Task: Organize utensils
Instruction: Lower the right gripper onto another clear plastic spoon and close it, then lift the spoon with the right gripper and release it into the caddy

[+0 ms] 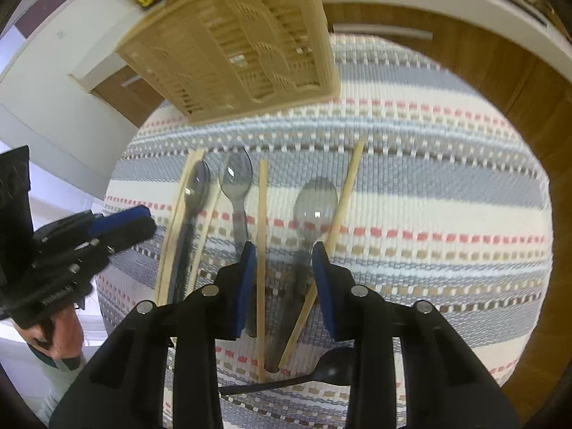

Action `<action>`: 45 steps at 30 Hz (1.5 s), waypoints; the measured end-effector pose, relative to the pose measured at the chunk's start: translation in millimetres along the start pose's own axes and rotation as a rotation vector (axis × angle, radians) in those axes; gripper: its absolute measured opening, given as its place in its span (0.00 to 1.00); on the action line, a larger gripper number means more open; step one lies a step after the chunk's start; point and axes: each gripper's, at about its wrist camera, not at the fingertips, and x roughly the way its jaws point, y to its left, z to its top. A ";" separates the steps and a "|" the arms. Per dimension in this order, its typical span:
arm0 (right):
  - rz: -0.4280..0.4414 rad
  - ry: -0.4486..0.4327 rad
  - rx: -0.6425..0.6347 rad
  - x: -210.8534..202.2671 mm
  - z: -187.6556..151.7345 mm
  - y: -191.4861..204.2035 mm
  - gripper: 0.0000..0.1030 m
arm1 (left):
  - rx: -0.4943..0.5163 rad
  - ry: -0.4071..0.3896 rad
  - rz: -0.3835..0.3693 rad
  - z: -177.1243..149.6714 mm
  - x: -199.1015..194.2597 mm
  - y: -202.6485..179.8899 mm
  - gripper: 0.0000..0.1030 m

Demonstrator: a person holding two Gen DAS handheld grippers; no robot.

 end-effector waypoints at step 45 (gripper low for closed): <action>-0.065 -0.046 -0.112 11.9 -7.5 22.2 0.01 | -0.030 -0.119 0.012 4.2 -22.0 -1.3 0.09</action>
